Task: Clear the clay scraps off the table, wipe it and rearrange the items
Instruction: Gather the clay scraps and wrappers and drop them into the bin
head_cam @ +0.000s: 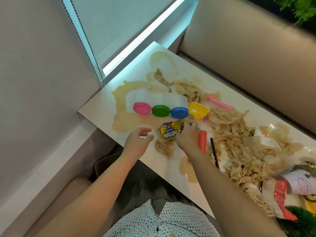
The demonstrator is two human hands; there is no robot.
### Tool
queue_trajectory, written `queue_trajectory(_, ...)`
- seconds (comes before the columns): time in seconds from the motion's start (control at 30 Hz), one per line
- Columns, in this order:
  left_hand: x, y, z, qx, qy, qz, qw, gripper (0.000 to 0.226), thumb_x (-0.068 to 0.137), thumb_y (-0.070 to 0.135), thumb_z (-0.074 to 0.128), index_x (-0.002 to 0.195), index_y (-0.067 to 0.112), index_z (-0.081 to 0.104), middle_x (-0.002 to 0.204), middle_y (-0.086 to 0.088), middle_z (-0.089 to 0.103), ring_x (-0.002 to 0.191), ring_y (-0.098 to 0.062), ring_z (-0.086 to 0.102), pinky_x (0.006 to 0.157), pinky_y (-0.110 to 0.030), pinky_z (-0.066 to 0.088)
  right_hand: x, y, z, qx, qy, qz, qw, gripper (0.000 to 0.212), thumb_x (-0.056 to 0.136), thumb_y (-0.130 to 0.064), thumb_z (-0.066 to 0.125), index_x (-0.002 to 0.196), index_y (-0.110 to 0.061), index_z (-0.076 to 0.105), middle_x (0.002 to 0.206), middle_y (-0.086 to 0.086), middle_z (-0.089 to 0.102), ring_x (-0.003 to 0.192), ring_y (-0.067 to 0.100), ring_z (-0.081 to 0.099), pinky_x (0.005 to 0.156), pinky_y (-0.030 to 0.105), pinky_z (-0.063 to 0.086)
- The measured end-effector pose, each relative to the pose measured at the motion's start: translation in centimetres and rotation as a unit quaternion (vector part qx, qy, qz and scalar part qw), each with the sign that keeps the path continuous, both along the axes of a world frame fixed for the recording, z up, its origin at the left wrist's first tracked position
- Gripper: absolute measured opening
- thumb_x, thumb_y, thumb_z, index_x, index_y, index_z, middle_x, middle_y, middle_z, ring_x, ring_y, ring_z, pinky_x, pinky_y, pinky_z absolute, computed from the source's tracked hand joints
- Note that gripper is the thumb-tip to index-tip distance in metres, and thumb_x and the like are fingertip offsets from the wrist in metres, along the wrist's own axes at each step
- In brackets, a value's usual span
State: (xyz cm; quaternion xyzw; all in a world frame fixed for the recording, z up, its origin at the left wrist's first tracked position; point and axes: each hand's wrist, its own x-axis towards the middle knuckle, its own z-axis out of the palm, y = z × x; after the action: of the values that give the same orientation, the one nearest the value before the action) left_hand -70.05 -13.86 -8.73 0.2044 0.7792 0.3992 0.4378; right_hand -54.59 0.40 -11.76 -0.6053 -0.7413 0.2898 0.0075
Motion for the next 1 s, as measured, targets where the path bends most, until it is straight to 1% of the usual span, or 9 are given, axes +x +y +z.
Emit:
queue_trajectory(0.07, 0.5, 0.5, 0.0, -0.003, 0.001, -0.006, 1.000, 0.020, 0.092, 0.035, 0.072, 0.110, 0.040, 0.068, 0.112, 0.009, 0.066, 0.101, -0.018, 0.067, 0.095, -0.050, 0.056, 0.7, 0.4, -0.6, -0.005, -0.014, -0.021, 1.000, 0.048, 0.091, -0.021, 0.061, 0.137, -0.013, 0.047, 0.134, 0.015, 0.040, 0.117, 0.039, 0.041, 0.099, 0.046, 0.040)
queue_trajectory(0.27, 2.0, 1.2, 0.2, -0.022, 0.005, -0.012, 1.000, 0.021, 0.091, 0.034, 0.072, 0.112, 0.037, 0.069, 0.112, 0.010, 0.065, 0.101, -0.017, 0.066, 0.095, -0.048, 0.056, 0.9, 1.0, -1.3, -0.007, -0.032, 0.021, 0.999, 0.055, 0.094, -0.025, 0.063, 0.139, -0.008, 0.038, 0.132, 0.019, 0.045, 0.120, 0.042, 0.040, 0.097, 0.047, 0.038)
queue_trajectory(0.43, 2.7, 1.5, 0.1, -0.026, 0.004, -0.005, 1.000, 0.019, 0.091, 0.033, 0.072, 0.106, 0.043, 0.068, 0.113, 0.009, 0.065, 0.099, -0.018, 0.066, 0.093, -0.048, 0.057, 0.7, 1.3, -1.9, -0.003, -0.025, 0.029, 0.999, 0.063, 0.090, -0.010, 0.063, 0.145, -0.008, 0.033, 0.136, 0.021, 0.042, 0.119, 0.040, 0.039, 0.096, 0.047, 0.039)
queue_trajectory(0.53, 3.0, 1.6, 0.1, -0.026, 0.005, 0.003, 1.000, 0.019, 0.091, 0.033, 0.073, 0.105, 0.044, 0.066, 0.113, 0.008, 0.065, 0.098, -0.019, 0.067, 0.093, -0.048, 0.057, 0.9, 1.6, -2.0, -0.019, 0.023, 0.019, 0.999, 0.064, 0.086, -0.001, 0.061, 0.144, -0.009, 0.036, 0.134, 0.019, 0.043, 0.116, 0.039, 0.043, 0.094, 0.047, 0.042)
queue_trajectory(0.67, 3.2, 1.7, 0.1, -0.032, 0.016, 0.012, 0.999, 0.030, 0.092, 0.034, 0.074, 0.121, 0.034, 0.065, 0.115, 0.007, 0.064, 0.098, -0.016, 0.066, 0.092, -0.046, 0.058, 1.5, 1.6, -1.2, -0.045, 0.107, -0.014, 0.993, 0.042, 0.088, 0.001, 0.059, 0.129, -0.008, 0.052, 0.117, 0.011, 0.047, 0.108, 0.033, 0.054, 0.087, 0.038, 0.046)
queue_trajectory(0.73, 3.2, 1.8, 0.3, -0.032, 0.036, 0.019, 0.999, 0.037, 0.092, 0.032, 0.074, 0.127, 0.031, 0.063, 0.119, 0.004, 0.063, 0.093, -0.012, 0.065, 0.082, -0.035, 0.057, 2.2, 1.5, -0.6, -0.043, 0.124, -0.003, 0.991, 0.030, 0.091, -0.001, 0.058, 0.120, -0.008, 0.059, 0.110, 0.006, 0.045, 0.104, 0.029, 0.054, 0.081, 0.029, 0.040)
queue_trajectory(0.83, 3.3, 2.0, 1.0, -0.018, 0.076, 0.019, 0.997, 0.049, 0.092, 0.028, 0.074, 0.137, 0.032, 0.054, 0.123, -0.001, 0.056, 0.090, -0.005, 0.062, 0.068, -0.018, 0.045, 3.2, 1.4, 0.5, -0.024, 0.157, 0.021, 0.987, 0.025, 0.093, -0.006, 0.061, 0.117, -0.014, 0.063, 0.107, 0.003, 0.048, 0.098, 0.019, 0.051, 0.072, 0.020, 0.032)
queue_trajectory(0.93, 3.3, 2.1, 2.0, 0.002, 0.110, 0.001, 0.994, 0.062, 0.092, 0.031, 0.074, 0.147, 0.037, 0.045, 0.128, -0.002, 0.043, 0.103, -0.013, 0.059, 0.080, -0.019, 0.046, 3.7, 1.3, 1.8, 0.004, 0.192, 0.052, 0.980, 0.028, 0.092, -0.010, 0.067, 0.116, -0.023, 0.065, 0.111, 0.001, 0.053, 0.095, 0.012, 0.051, 0.075, 0.015, 0.038)
queue_trajectory(1.0, 3.1, 1.9, 2.7, 0.000, 0.216, -0.054, 0.975, 0.068, 0.092, 0.038, 0.074, 0.151, 0.042, 0.041, 0.131, -0.001, 0.036, 0.115, -0.014, 0.044, 0.097, -0.024, 0.040, 3.6, 1.2, 2.7, 0.012, 0.204, 0.079, 0.976, 0.027, 0.091, -0.011, 0.069, 0.115, -0.023, 0.064, 0.117, 0.000, 0.053, 0.097, 0.015, 0.055, 0.082, 0.026, 0.047)
